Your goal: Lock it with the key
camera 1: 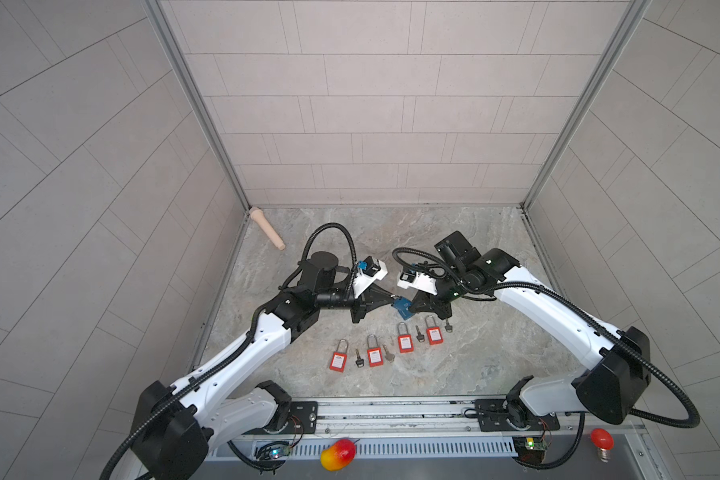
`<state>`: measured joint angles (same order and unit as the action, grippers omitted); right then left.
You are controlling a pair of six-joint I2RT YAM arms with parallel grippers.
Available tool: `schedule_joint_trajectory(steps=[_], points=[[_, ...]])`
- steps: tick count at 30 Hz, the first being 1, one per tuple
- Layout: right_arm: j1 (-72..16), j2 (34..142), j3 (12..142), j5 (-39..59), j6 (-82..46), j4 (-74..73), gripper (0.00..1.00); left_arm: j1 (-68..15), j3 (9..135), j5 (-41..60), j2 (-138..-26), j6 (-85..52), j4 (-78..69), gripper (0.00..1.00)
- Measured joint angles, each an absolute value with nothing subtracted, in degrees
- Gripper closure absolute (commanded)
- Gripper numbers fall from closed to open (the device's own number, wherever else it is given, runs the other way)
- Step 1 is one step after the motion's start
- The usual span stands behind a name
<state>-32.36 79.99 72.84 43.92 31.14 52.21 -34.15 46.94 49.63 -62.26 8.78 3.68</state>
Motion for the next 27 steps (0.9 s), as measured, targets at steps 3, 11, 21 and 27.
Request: schedule_joint_trajectory(steps=[3, 11, 21, 27], points=[[-32.34, 80.01, 73.21, 43.97, 31.51, 52.77, 1.00, -34.15, 47.77, 49.34, -62.26, 9.69, 5.04, 1.00], [-32.05, 80.01, 72.47, 46.04, 32.10, 53.17, 1.00, -31.18, 48.66, 51.53, -62.04, 10.02, 6.28, 1.00], [-31.97, 79.99, 66.81, 45.08, 30.28, 54.52, 1.00, -27.86, 48.66, 50.50, -61.73, 10.57, 3.75, 1.00], [-31.99, 79.22, 65.71, 38.33, 21.54, 50.28, 1.00, -24.49, 54.98, 49.74, -64.84, 19.25, 20.16, 1.00]])
